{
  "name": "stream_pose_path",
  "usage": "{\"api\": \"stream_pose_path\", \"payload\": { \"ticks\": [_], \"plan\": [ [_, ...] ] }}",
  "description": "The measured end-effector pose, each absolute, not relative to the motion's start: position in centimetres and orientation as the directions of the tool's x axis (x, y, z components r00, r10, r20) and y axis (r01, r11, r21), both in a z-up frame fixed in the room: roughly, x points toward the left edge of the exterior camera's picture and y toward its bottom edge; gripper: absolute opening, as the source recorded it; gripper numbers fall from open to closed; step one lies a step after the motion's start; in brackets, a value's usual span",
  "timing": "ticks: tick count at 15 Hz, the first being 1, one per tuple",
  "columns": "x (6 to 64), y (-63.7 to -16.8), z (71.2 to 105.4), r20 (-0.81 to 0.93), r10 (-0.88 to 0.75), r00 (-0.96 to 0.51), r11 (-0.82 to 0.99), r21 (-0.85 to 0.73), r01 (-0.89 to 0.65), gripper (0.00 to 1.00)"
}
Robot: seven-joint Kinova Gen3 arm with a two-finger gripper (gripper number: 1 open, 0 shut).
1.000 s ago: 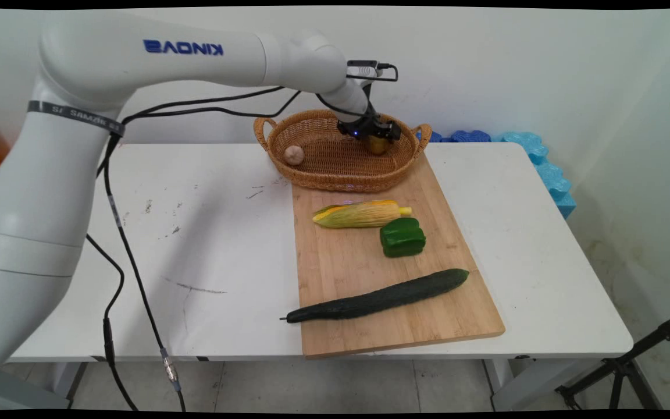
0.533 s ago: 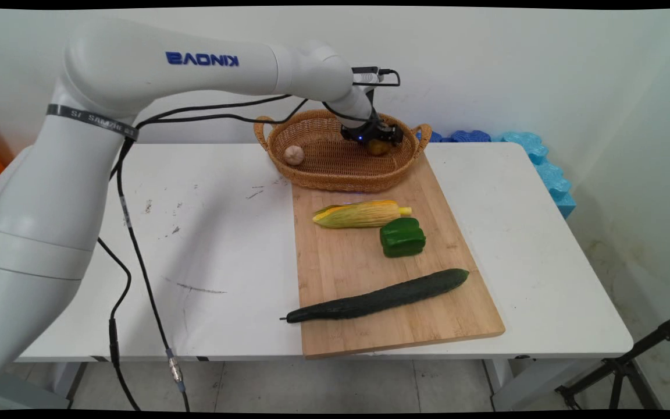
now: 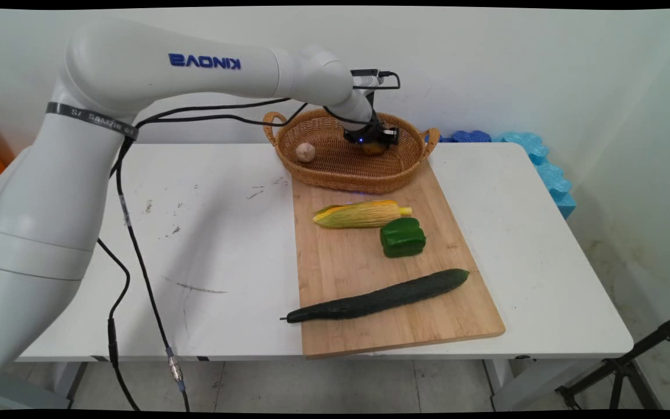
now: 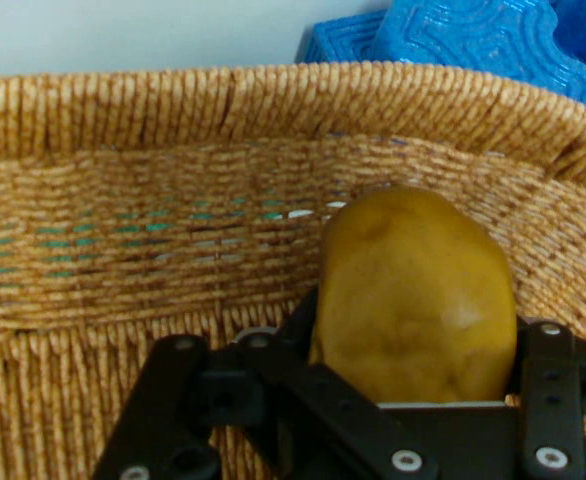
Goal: Place the picked object on the cutting board
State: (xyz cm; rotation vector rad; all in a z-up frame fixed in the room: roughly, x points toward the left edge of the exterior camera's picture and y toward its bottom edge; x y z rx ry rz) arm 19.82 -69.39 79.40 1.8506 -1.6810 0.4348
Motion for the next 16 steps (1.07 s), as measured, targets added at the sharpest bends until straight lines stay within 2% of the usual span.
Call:
{"api": "stream_pose_path", "payload": {
  "ticks": [7, 16],
  "plan": [
    [20.4, -68.0, 81.3, 0.633, -0.770, 0.077, 0.048, 0.178, -0.983, 0.00],
    [22.4, -64.4, 87.2, 0.680, -0.720, -0.136, 0.244, 0.064, -0.968, 0.00]
  ]
}}
